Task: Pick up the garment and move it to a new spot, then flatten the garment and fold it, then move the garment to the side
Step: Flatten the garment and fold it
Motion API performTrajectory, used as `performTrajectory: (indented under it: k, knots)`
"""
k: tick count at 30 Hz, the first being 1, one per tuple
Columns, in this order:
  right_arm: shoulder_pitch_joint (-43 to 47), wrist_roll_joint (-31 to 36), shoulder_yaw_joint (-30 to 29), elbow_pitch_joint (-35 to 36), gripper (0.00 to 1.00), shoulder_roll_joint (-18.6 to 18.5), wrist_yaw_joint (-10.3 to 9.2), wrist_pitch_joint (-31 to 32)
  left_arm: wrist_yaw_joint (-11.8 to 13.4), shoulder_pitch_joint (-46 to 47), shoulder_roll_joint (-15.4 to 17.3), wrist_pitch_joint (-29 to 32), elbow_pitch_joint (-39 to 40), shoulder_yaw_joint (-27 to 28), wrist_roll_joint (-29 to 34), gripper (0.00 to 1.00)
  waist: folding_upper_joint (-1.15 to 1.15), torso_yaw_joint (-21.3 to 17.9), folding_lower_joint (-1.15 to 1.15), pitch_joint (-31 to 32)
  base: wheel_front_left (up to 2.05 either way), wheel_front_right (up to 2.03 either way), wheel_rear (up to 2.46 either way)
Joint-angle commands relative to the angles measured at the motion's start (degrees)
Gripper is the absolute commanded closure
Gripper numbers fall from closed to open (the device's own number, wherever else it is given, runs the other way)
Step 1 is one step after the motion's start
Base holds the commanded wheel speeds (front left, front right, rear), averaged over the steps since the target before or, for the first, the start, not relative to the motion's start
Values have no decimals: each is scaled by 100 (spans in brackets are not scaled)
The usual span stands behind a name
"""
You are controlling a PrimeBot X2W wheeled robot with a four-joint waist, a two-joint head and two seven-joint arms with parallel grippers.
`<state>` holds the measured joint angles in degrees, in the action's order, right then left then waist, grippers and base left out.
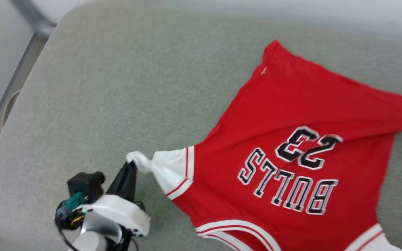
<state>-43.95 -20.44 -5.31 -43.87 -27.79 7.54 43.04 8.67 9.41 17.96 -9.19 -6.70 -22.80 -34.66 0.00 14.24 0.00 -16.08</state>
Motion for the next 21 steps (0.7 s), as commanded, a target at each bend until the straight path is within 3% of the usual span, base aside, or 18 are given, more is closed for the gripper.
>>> performTrajectory:
  k: [1, 8, 21]
  knots:
    - [226, -73, -37, 69, 100, 2, -10, -48, 38, -52, 28, 1, -5, 39, -39, 100, 0, -344, 0, 342, 0, 0, 0]
    - [1995, -60, -385, 1154, 100, 265, -10, -430, 138, -374, 234, 71, -107, 159, -125, 100, 0, -904, 0, 883, 0, 0, 0]
    - [4863, 149, -1614, 3337, 100, 1946, -10, -158, 176, -872, 423, 282, -263, 256, -387, 100, 0, -1553, 0, 1400, 0, 0, 0]
